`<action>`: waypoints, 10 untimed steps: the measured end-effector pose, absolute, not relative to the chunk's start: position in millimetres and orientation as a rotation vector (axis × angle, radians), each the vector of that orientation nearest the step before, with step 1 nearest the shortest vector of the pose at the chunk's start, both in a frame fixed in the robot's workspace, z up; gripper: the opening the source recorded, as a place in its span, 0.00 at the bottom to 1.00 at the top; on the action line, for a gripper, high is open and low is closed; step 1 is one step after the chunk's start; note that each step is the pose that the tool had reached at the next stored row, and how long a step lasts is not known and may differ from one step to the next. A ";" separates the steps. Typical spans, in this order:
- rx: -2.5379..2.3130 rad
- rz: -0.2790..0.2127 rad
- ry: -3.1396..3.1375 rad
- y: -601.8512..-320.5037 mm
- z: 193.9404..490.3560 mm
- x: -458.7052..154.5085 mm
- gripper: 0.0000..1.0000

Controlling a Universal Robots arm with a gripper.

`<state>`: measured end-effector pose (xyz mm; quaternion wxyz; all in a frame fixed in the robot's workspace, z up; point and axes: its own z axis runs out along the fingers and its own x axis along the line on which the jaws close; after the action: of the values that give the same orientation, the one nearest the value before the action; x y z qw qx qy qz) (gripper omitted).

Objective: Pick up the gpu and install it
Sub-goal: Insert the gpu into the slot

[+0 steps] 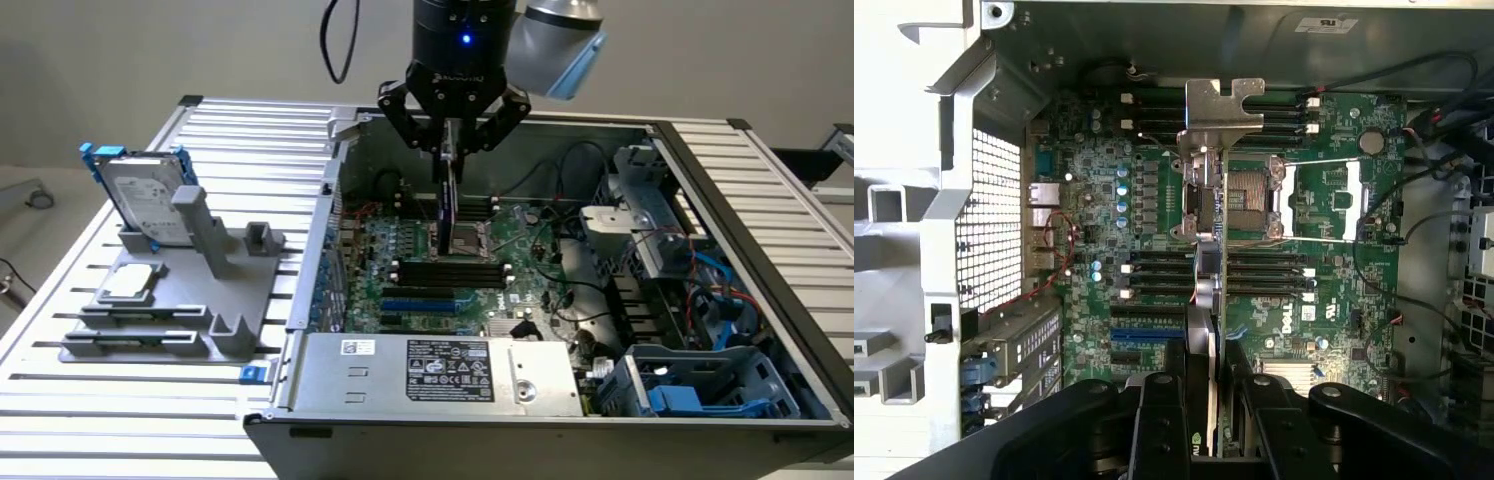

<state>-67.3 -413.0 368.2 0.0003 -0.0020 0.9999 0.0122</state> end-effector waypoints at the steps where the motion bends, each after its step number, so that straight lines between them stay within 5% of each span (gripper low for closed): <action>1: -0.008 0.038 3.141 -413.0 368.2 -67.3 0.27; 10: -0.208 0.044 3.134 -413.0 366.8 -67.3 0.27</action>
<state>-67.3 -413.0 366.8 0.0003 -0.0661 0.9977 0.0140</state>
